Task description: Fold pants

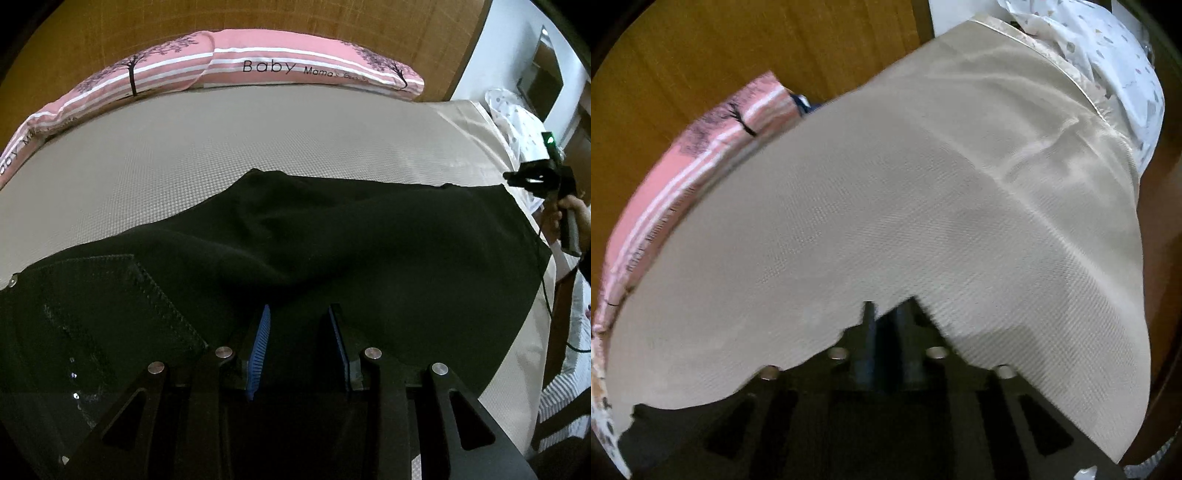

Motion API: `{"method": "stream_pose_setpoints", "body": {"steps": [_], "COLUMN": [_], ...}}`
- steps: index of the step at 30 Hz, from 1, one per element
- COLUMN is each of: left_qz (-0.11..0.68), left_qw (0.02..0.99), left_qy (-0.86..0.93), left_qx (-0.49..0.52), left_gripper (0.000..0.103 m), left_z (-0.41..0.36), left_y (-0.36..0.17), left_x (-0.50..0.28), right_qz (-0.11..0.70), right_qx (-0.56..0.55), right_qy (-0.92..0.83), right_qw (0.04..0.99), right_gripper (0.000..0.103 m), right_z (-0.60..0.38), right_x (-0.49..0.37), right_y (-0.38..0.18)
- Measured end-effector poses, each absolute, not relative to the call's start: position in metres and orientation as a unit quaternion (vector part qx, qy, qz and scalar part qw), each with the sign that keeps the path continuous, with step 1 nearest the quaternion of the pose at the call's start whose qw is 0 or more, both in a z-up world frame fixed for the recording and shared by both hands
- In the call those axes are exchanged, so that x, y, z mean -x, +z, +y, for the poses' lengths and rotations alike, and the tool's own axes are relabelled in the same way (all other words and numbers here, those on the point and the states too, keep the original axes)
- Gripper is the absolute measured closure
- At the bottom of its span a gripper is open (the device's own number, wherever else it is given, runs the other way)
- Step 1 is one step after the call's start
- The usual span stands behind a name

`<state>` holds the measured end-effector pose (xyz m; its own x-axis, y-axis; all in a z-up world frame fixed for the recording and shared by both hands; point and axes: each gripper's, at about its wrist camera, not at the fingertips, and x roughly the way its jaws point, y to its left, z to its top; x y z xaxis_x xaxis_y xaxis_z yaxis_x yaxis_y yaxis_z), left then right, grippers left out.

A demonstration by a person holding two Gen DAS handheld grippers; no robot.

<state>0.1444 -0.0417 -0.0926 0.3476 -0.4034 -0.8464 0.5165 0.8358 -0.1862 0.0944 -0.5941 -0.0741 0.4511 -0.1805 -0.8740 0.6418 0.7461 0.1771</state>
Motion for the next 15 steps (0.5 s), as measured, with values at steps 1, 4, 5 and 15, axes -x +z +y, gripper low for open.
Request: {"method": "stream_pose_setpoints", "body": {"steps": [1,4,5,15], "left_qz": [0.498,0.498,0.498,0.5], "left_qw": [0.819,0.819,0.819,0.818], "left_qy": [-0.28,-0.28,-0.281,-0.281], "left_qx": [-0.056,-0.053,-0.052,-0.039], "left_gripper": [0.069,0.067,0.067,0.064], "left_z": [-0.042,-0.039,-0.038,-0.016], "left_y": [-0.092,-0.092,-0.091,-0.09], "left_x": [-0.145,-0.141,-0.14,-0.115], "right_qz": [0.459,0.465,0.471,0.559], "right_qx": [-0.247,-0.223,-0.219,-0.171], "right_qy": [-0.248,-0.201,-0.176,0.17], "right_qw": [0.817,0.833,0.836,0.793], "right_gripper": [0.083,0.082,0.081,0.076], "right_z": [-0.586,-0.551,-0.537,-0.319], "right_x": [-0.095,-0.106,-0.111,-0.198], "right_y": [-0.069,-0.053,-0.05,-0.064]}}
